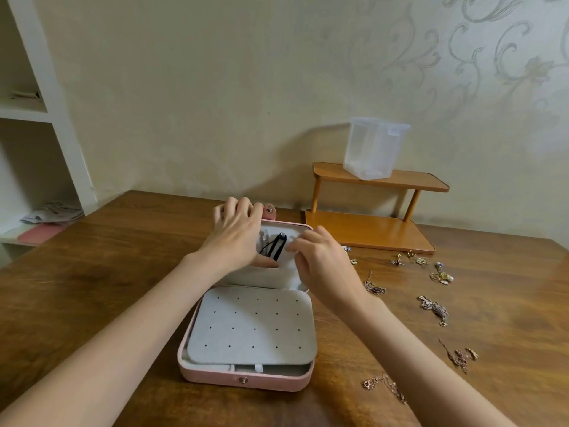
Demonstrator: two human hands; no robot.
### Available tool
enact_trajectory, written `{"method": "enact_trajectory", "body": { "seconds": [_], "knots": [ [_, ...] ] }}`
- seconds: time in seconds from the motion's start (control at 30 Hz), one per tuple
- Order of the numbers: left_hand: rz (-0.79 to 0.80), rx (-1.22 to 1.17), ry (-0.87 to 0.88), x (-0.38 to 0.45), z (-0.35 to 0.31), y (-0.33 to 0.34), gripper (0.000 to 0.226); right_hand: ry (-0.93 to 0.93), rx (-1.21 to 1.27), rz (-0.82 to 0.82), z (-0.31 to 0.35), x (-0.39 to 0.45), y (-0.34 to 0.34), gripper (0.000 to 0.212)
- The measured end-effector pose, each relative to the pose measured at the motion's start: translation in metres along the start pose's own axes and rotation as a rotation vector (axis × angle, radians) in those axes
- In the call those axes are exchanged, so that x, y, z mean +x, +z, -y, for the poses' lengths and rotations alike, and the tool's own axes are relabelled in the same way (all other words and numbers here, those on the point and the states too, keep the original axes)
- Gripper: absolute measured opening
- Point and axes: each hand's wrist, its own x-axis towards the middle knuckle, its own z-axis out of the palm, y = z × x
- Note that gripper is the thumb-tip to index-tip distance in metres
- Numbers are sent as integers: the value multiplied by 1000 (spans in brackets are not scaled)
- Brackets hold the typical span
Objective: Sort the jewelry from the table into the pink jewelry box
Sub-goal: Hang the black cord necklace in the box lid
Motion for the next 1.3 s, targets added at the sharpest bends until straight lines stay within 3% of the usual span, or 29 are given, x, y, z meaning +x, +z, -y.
{"method": "enact_trajectory", "body": {
  "seconds": [0.1,0.17,0.4,0.57,0.87,1.1,1.3],
  "knots": [
    [-10,-6,27,1,1,-2,56,-135,-22,94,-3,12,2,29],
    [46,-67,39,3,3,-6,58,-171,-34,132,-1,16,7,33],
    [200,-245,33,3,15,-18,67,-214,1,132,-6,14,13,17],
    [146,-219,29,6,14,-11,42,-251,2,167,-13,6,15,23],
    [100,-213,17,11,10,-4,17,-129,66,131,3,6,25,19],
    [8,-189,-93,15,10,6,26,-128,-35,102,8,4,36,4],
    [-10,-187,-143,17,13,9,25,-169,-37,130,8,9,37,10]
  ]
}}
